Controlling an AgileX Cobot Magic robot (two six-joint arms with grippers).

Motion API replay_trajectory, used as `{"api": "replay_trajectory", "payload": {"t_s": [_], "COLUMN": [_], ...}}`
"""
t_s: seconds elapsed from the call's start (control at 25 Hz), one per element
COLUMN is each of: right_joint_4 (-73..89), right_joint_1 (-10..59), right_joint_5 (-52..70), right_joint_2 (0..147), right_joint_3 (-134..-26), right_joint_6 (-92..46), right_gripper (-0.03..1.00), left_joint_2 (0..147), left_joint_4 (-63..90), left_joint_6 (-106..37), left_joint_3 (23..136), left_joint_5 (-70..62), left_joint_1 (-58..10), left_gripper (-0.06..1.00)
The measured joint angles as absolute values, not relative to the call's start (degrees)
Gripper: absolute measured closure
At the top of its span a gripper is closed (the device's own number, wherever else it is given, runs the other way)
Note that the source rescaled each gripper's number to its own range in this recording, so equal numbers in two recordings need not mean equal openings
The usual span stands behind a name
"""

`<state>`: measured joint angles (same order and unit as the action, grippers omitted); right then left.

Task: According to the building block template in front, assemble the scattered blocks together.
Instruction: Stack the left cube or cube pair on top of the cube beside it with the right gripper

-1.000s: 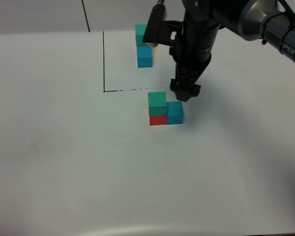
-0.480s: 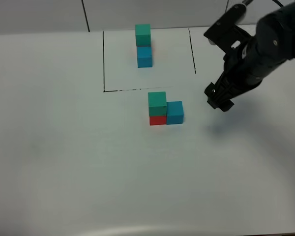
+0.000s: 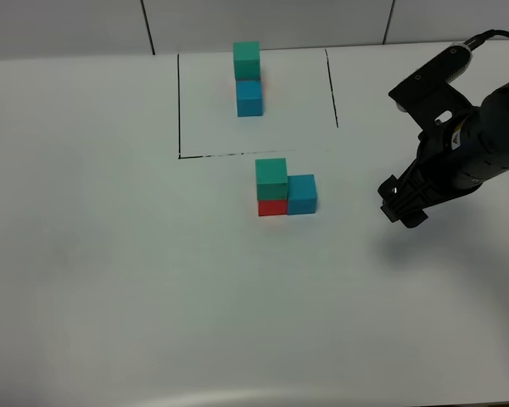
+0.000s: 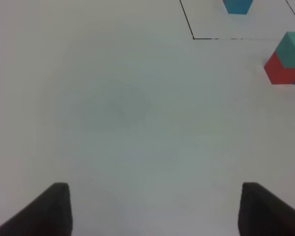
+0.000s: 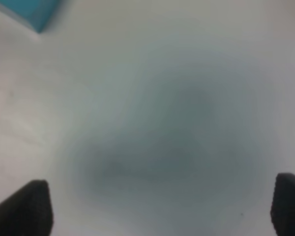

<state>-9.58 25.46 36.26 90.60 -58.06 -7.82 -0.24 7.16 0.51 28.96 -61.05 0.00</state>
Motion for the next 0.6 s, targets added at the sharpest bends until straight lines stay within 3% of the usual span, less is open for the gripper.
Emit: {"api": "replay_trajectory", "payload": {"t_s": [0.24,0.6], "right_joint_4": [-9.9,-6.2], "right_joint_1": [27.1,33.7], "right_joint_5": [40.6,57.8], "right_joint_2": [93.4,110.3], "right_joint_3": [-65.4,-89.7], "right_joint_6": [-20.7,-42.3], "right_gripper": [0.09,0.09], "left_joint_2": [-0.2,-0.2], "left_joint_4": [7.2,7.2], "left_joint_6": [0.5,0.5], "left_joint_3": [29.0,29.0], "left_joint_5": [-61.0,-61.0], "left_joint_1": [0.0,0.0], "left_gripper": [0.44,0.44]}}
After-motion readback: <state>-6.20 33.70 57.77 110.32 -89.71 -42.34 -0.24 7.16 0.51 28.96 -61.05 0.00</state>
